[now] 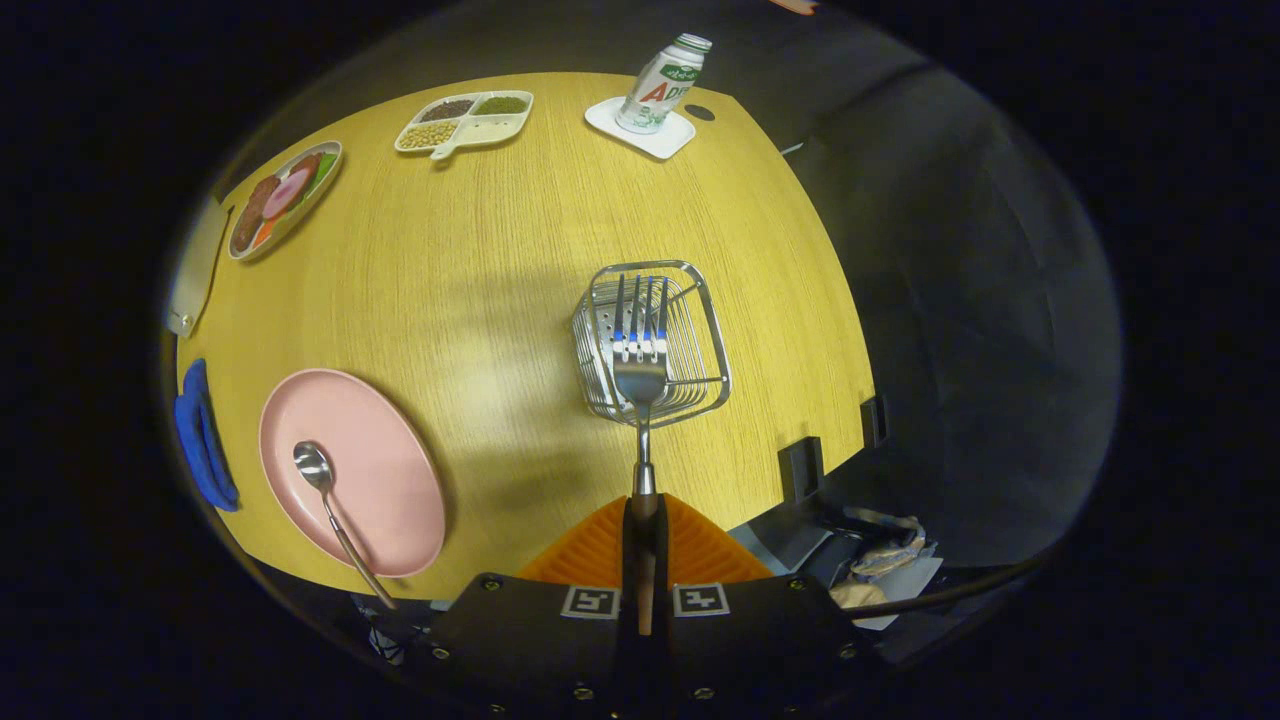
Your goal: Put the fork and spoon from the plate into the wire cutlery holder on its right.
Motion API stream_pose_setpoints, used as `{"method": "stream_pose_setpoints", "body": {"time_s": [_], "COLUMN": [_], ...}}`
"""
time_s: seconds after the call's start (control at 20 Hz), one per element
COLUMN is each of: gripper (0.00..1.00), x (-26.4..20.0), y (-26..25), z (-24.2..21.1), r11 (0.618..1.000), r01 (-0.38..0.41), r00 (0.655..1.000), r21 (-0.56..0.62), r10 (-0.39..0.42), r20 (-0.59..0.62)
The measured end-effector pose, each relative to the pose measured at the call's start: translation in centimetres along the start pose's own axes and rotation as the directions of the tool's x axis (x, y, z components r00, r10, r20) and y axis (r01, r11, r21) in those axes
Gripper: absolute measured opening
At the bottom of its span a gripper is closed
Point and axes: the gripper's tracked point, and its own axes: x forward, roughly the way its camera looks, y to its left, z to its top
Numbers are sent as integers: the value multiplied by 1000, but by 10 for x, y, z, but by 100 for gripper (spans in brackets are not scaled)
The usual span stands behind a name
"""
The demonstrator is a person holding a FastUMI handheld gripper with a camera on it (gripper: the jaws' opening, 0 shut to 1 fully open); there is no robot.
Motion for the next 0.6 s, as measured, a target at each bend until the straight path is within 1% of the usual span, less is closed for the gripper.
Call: {"method": "stream_pose_setpoints", "body": {"time_s": [0.2, 0.4, 0.6], "gripper": [5, 5, 5], "x": [11, 18, 20], "y": [-8, -15, -12], "z": [2, -1, 2], "r11": [1000, 999, 997], "r01": [4, 14, -21], "r00": [999, 992, 987], "r21": [-6, -52, -71], "r10": [-5, -21, 9], "r20": [-47, -124, -160]}}
